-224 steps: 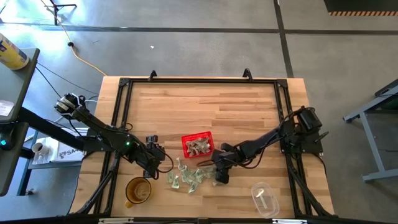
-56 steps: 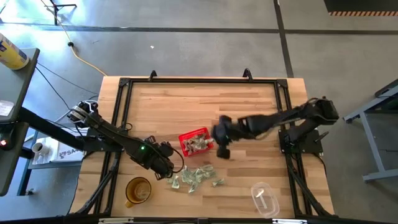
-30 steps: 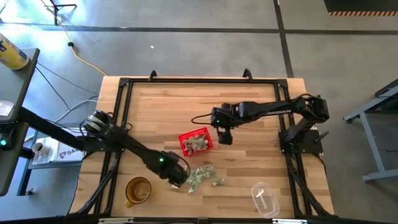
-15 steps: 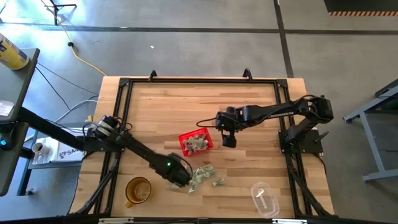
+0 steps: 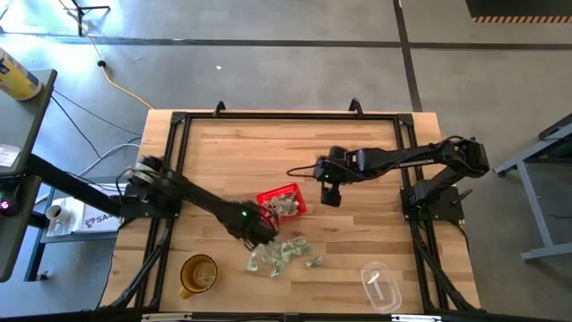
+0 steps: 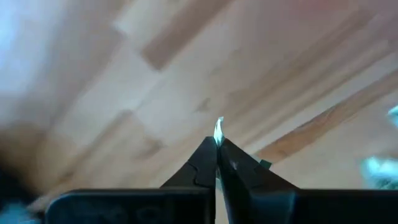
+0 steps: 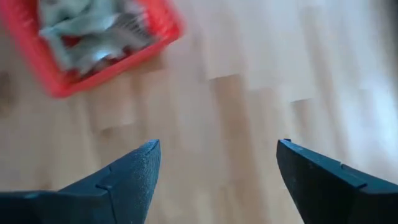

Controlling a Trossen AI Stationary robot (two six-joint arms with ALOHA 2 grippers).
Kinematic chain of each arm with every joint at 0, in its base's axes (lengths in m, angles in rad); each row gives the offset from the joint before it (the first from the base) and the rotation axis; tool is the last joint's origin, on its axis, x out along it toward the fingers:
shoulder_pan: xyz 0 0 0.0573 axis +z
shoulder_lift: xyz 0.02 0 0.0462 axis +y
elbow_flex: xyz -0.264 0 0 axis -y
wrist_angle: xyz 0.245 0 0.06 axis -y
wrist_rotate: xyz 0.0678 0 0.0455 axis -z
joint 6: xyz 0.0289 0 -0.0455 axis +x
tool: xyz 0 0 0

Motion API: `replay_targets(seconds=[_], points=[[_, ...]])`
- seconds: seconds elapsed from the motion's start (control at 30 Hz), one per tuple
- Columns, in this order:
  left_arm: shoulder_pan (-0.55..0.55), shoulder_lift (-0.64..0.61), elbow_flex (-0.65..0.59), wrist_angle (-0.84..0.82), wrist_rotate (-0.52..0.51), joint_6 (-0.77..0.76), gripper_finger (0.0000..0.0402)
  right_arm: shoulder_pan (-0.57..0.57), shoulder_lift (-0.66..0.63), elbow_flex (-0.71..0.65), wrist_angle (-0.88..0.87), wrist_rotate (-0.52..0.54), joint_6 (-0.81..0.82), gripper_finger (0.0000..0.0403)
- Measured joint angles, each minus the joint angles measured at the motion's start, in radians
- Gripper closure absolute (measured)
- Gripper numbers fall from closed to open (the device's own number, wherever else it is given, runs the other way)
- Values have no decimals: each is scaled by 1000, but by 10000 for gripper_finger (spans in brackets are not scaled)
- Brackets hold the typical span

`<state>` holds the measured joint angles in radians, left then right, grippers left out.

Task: Pick and place Stevia / Truvia into bins
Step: Put the stevia packet into the orange basket

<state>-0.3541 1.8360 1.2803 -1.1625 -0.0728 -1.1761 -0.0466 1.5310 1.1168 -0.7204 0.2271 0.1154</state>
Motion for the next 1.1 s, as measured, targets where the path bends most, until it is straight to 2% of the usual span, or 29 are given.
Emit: replay_targets(seconds=[0.1,0.2,0.3,0.37,0.47,0.57,0.63,0.77,0.83,0.97,1.1], points=[[35,-77,-3,74,-92,85,368,-18,-28,0,0,67,0,92],[75,-161,0,192,-227,143,376,-43,-32,0,-1,72,0,92],[126,-167,2,334,-334,202,376,-62,-32,-3,-3,56,-2,92],[172,-155,-1,413,-321,274,367,-68,-32,-10,1,55,-3,92],[233,-90,4,572,-227,408,327,-71,-32,-29,-4,51,-9,92],[257,-51,0,592,-187,462,274,-69,-34,-62,-1,-15,-10,92],[263,-56,2,527,-138,453,240,-63,-35,-90,-9,-104,-11,92],[252,-84,3,420,24,435,180,-22,-55,-144,25,-244,-32,92],[221,-113,4,388,50,429,158,10,-64,-163,49,-319,-55,92],[141,-163,1,264,42,436,139,113,-61,-189,140,-476,-126,92],[72,-189,2,111,-31,440,143,230,-27,-235,278,-471,-272,92]])
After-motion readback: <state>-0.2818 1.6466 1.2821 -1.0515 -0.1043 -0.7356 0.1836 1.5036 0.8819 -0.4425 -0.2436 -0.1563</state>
